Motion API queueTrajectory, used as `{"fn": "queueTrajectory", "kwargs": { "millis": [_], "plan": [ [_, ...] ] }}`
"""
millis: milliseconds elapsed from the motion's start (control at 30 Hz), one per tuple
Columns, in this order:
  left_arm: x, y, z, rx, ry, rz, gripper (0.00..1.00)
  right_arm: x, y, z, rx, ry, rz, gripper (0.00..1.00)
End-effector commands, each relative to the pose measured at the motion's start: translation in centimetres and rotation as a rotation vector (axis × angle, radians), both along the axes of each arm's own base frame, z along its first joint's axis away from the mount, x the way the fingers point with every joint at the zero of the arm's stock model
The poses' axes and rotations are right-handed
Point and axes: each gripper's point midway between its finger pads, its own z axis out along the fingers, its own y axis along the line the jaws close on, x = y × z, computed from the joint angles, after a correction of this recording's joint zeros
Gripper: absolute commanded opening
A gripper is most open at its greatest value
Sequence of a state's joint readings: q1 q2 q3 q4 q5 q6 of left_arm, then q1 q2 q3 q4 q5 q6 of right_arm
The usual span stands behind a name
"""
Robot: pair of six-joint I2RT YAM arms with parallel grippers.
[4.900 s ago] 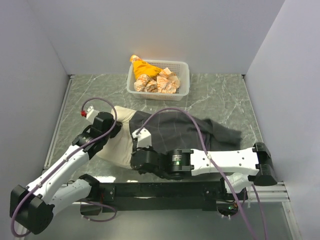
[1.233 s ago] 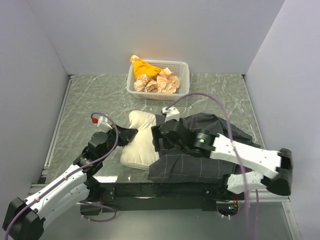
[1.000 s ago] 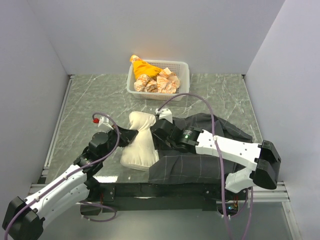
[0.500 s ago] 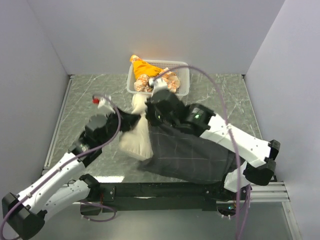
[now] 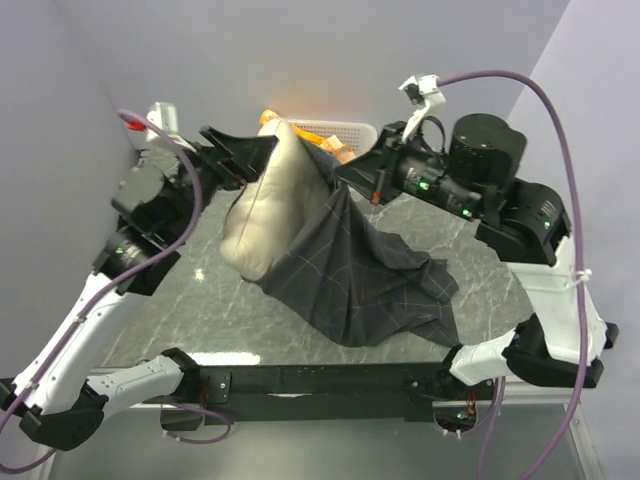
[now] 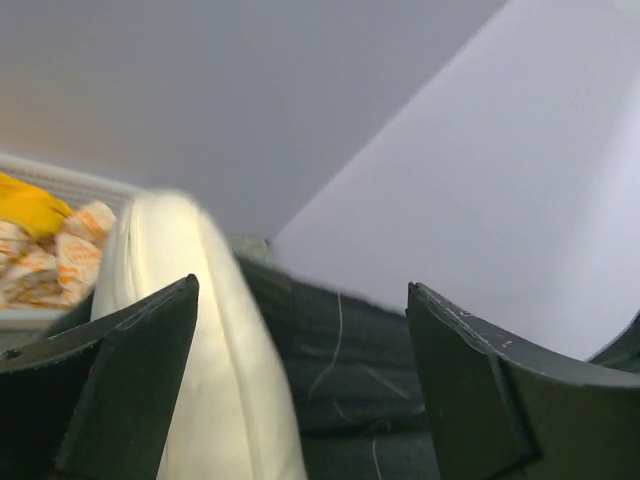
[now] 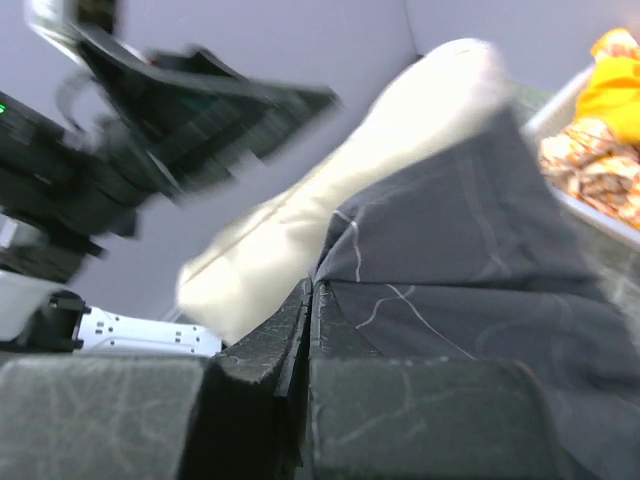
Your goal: Put the pillow into the pillowcase
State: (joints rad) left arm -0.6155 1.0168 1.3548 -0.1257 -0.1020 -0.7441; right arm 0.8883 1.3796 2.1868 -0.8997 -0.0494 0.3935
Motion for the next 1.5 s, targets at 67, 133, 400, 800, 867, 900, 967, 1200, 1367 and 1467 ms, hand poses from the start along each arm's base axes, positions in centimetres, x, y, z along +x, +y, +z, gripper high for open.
{"fn": "queueTrajectory", "kwargs": {
  "millis": [67,133,400,800,867,900,967,1200,1367,1467],
  "plan": [
    [0.2,7.2,1.9,-0.054,0.131,0.307,0.89,-1.5,-3.7,5.1,0.15,-0.119,0.023,0.0],
    [-0.3,10.0,-0.6,-0.049,0.206,0.429,0.88,-1.3,-4.3,4.9,0.151,-0.115,0.009,0.0],
    [-4.0,12.8,-11.4,-0.128,0.467,0.479,0.7,1.1,-4.8,4.3,0.139,-0.083,-0.038,0.0],
    [-8.7,5.9,-25.4,-0.181,0.682,0.046,0.69,4.4,-4.9,4.3,0.122,-0.07,-0.112,0.0],
    [-9.2,5.5,-25.8,-0.189,0.663,0.009,0.69,5.0,-4.9,4.2,0.121,-0.07,-0.126,0.0],
    [-9.5,5.1,-26.4,-0.185,0.671,-0.022,0.69,5.1,-4.8,4.3,0.124,-0.068,-0.127,0.0],
    [-9.8,4.7,-27.2,-0.168,0.675,-0.05,0.7,5.6,-4.7,4.1,0.125,-0.063,-0.131,0.0],
    [-8.7,3.4,-26.3,-0.213,0.559,-0.114,0.76,6.3,-3.9,4.0,0.139,-0.048,-0.116,0.0],
    [-7.1,1.8,-26.0,-0.242,0.525,-0.158,0.75,6.7,-3.4,3.5,0.132,-0.031,-0.111,0.0],
    [-7.0,0.4,-25.0,-0.255,0.507,-0.216,0.71,7.0,-3.3,3.1,0.123,-0.023,-0.115,0.0]
  ]
}}
